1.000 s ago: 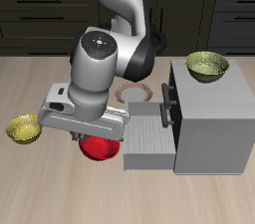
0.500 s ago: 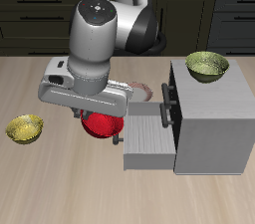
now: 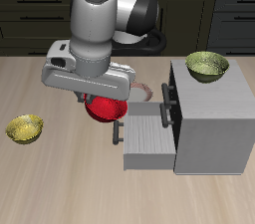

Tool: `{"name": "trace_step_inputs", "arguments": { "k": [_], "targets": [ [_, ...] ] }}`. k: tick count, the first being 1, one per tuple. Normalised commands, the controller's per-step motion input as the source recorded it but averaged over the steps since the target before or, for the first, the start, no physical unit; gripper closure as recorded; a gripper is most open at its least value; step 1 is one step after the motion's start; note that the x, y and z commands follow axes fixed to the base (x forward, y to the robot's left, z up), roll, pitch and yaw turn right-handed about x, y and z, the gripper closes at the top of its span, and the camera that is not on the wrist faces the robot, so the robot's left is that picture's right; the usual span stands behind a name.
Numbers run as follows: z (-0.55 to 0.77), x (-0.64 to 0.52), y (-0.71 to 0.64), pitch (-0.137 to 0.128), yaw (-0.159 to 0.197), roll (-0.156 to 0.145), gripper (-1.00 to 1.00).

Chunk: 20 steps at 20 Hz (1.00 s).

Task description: Place the red bowl in the bottom drawer of the white cabinet

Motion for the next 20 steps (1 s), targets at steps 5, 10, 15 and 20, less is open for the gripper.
{"name": "trace_step_inputs", "arguments": {
  "k": [5, 10, 15, 20],
  "targets": [
    [0.01, -0.24, 0.27, 0.0, 0.017, 0.053, 1.0],
    [-0.06, -0.1, 0.33, 0.011, 0.043, 0.054, 1.0],
    [-0.09, -0.06, 0.35, 0.008, 0.046, 0.061, 1.0],
    [-0.1, 0.03, 0.24, 0.018, 0.031, 0.038, 1.0]
  ]
}}
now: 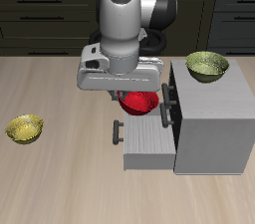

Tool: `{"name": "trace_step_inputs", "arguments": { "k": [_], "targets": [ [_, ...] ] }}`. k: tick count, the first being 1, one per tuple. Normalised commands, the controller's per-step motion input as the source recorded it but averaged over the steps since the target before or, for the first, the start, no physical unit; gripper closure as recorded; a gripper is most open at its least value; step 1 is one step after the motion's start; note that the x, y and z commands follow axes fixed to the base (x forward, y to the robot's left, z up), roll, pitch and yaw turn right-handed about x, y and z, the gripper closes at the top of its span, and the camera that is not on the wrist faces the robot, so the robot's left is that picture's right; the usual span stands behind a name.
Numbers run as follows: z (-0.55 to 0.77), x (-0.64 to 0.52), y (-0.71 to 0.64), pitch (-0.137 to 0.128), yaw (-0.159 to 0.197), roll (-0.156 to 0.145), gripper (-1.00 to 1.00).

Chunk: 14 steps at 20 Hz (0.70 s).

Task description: Place the red bowl in the bottom drawer of the white cabinet

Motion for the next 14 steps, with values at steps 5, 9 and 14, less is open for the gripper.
{"name": "trace_step_inputs", "arguments": {
  "k": [5, 9, 14],
  "targets": [
    [-0.03, 0.06, 0.08, 0.005, 0.01, 0.012, 1.0],
    [-0.14, 0.07, 0.21, 0.025, 0.006, 0.052, 1.0],
    [-0.13, 0.07, 0.07, 0.026, -0.014, 0.023, 1.0]
  ]
}}
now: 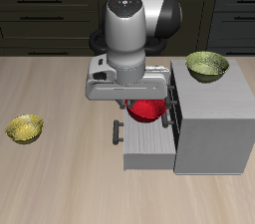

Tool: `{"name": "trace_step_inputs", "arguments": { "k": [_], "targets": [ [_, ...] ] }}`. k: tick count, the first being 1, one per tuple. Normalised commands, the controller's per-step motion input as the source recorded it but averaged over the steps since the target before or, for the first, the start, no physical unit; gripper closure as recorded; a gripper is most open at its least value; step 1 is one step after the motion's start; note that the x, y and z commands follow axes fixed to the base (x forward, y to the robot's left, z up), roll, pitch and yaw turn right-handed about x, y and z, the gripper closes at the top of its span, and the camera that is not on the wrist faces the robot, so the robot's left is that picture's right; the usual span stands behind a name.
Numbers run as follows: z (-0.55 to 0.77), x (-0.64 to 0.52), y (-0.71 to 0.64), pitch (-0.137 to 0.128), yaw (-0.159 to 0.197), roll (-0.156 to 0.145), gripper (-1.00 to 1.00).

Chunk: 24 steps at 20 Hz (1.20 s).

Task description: Place the red bowl in the bottom drawer of the white cabinet

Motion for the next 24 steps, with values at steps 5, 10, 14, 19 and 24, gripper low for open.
{"name": "trace_step_inputs", "arguments": {
  "k": [5, 10, 14, 19, 24],
  "targets": [
    [-0.15, 0.03, 0.12, 0.021, 0.008, 0.028, 1.0],
    [-0.12, 0.03, 0.0, 0.028, 0.012, 0.007, 1.0],
    [-0.14, 0.02, 0.09, 0.058, 0.085, 0.025, -1.0],
    [-0.11, 0.01, 0.01, 0.042, 0.015, 0.02, -1.0],
    [-0.01, 0.0, -0.07, 0.002, 0.02, -0.004, -1.0]
  ]
}}
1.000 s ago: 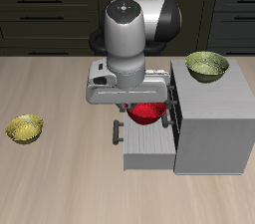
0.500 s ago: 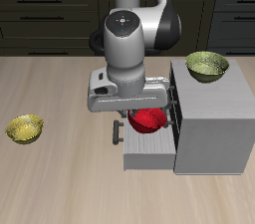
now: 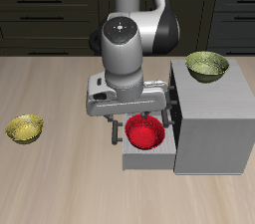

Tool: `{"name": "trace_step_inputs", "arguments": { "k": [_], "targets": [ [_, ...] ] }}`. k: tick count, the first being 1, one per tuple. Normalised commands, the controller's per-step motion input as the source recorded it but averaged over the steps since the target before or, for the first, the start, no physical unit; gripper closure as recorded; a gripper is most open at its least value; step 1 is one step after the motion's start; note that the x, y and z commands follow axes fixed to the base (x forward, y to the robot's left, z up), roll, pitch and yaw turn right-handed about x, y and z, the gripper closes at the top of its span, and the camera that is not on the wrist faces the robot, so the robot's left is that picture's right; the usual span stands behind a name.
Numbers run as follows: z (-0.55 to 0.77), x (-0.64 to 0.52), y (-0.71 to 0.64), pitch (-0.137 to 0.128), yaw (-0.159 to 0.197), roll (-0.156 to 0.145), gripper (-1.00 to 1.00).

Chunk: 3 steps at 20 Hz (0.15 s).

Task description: Place the red bowl in the bottom drawer of the white cabinet

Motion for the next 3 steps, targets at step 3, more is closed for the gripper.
{"name": "trace_step_inputs", "arguments": {
  "k": [3],
  "targets": [
    [0.08, -0.09, -0.08, -0.028, 0.031, -0.013, -1.0]
  ]
}}
